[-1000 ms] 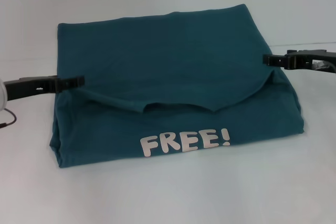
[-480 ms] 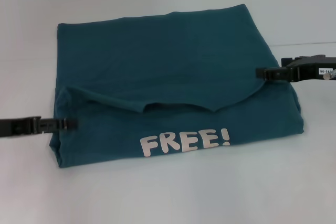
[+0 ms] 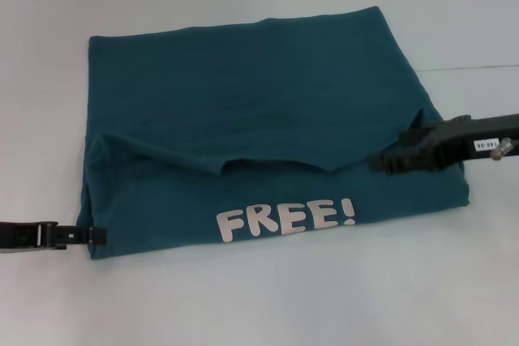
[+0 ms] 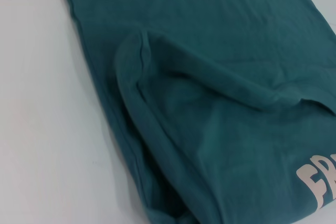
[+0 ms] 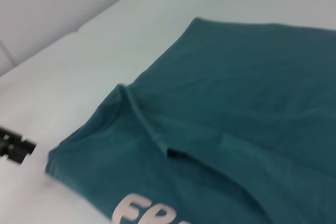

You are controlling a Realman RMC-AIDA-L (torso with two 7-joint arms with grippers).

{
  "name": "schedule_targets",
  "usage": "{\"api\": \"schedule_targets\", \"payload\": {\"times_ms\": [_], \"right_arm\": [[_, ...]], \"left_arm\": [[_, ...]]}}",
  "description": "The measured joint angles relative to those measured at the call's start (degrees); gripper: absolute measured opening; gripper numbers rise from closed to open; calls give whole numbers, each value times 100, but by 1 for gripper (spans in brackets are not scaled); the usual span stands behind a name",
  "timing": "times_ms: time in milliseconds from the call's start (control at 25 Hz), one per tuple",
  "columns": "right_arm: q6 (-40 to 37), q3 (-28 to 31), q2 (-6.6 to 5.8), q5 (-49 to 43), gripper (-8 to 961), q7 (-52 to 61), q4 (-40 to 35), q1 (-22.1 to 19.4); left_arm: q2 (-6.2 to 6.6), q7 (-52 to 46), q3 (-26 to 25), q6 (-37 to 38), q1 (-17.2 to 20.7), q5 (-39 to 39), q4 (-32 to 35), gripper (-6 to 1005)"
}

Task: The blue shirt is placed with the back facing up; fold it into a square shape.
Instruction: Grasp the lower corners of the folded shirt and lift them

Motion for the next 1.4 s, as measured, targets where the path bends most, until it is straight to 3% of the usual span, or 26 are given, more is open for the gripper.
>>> {"api": "schedule_targets", "payload": {"times_ms": [440,760,1400], "right_arm": [[-265,-38,16,-145,929,-163,-12,6],[-259,-40,32,-142,929,-192,11,-4],[-230,-40,46,-109,928,-209,75,-14]], "left_arm": [[-127,-29,36,-210,-1,10,9,905],[-294,-43,567,-980,6,76,-44,904],[-372,-55,653,-1143,-41,177,-56,904]]}}
